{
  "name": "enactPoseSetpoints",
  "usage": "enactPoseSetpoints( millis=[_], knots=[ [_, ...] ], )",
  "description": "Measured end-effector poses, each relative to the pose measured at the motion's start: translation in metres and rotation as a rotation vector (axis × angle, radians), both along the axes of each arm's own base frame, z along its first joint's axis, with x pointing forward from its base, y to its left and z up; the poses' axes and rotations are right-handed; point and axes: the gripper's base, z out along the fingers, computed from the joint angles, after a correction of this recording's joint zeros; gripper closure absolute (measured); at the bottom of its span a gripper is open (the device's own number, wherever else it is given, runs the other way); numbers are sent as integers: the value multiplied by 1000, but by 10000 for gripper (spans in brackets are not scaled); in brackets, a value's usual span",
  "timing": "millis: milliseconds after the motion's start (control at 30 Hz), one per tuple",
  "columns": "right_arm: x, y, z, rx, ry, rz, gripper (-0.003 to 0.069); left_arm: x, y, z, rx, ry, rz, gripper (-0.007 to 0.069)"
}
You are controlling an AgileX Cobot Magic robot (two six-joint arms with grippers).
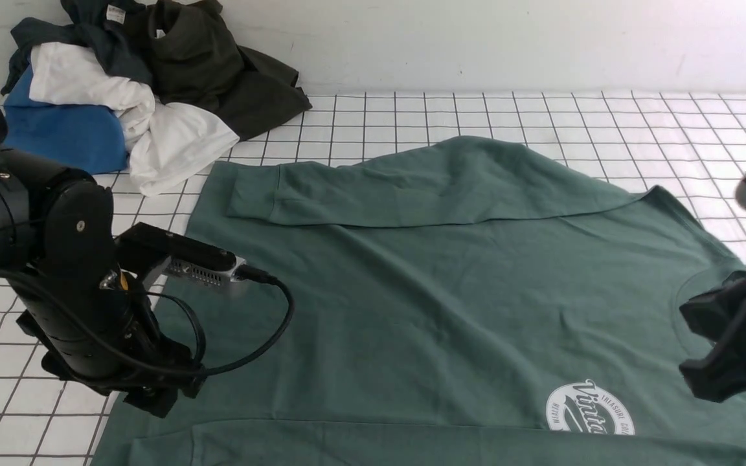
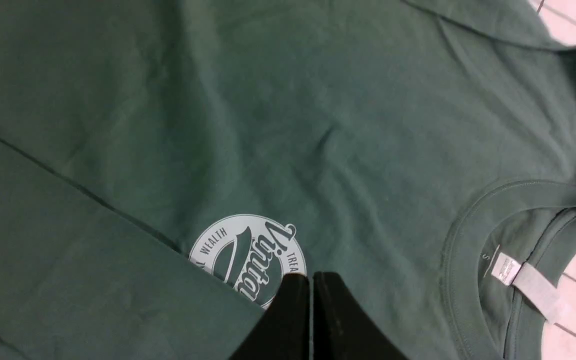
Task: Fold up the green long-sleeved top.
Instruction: Use the left arm to clamp the cuff closest to it
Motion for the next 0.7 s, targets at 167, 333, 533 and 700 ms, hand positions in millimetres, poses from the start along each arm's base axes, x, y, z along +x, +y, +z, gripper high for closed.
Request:
enactPoseSetpoints(
  millis=[167,333,533,700],
  knots=[
    [3,7,-9,21,79,-10,647,0,1,-8,24,56,-1,188],
    [1,10,-11,44,113,25,647,1,0,-12,27,70,5,188],
    [-1,11,-12,38,136,34,647,-6,2,-25,27,69,-1,188],
    [-2,9,-13,22,150,33,647,-13,4,-41,19,46,-5,188]
  ],
)
